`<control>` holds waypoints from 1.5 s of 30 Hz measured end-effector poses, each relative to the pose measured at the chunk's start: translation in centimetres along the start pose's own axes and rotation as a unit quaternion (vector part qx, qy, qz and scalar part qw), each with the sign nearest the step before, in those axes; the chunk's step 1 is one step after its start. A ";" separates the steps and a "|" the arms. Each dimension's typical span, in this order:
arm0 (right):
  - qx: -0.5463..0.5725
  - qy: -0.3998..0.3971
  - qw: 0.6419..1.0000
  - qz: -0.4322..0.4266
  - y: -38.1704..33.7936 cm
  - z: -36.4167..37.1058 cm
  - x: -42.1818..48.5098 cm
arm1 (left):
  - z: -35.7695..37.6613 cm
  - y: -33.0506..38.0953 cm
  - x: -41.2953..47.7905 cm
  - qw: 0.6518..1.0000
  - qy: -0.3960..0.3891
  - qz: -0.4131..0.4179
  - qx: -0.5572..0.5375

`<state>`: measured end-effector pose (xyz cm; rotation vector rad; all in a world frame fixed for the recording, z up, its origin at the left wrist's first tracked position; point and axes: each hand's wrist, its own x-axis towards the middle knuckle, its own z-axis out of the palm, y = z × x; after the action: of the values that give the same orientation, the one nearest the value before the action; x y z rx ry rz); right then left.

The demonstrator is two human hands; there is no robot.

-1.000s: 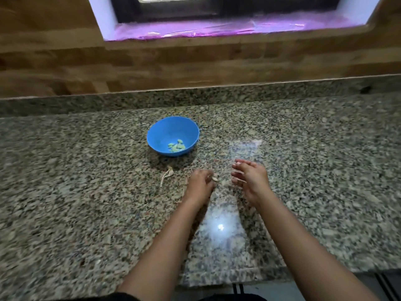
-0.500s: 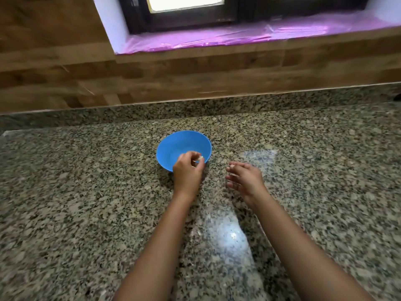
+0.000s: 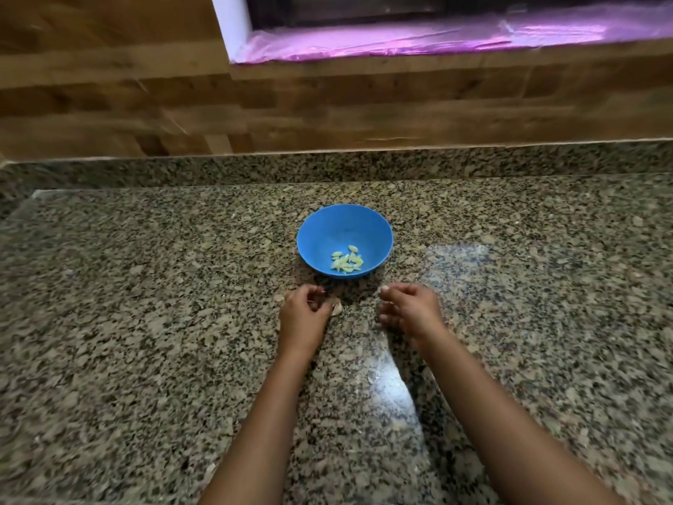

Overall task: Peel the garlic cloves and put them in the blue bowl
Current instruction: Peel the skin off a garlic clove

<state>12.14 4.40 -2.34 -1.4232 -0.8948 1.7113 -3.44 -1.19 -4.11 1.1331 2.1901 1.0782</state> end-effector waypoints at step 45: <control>0.010 -0.060 0.996 -0.058 1.7 3.2 -3.6 | -0.7 0.9 -1.1 0.845 -0.197 -0.166 -0.468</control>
<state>9.25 0.22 -1.60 -1.2410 -1.0025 1.7270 -2.88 -2.04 -2.90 0.4351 1.1865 1.3511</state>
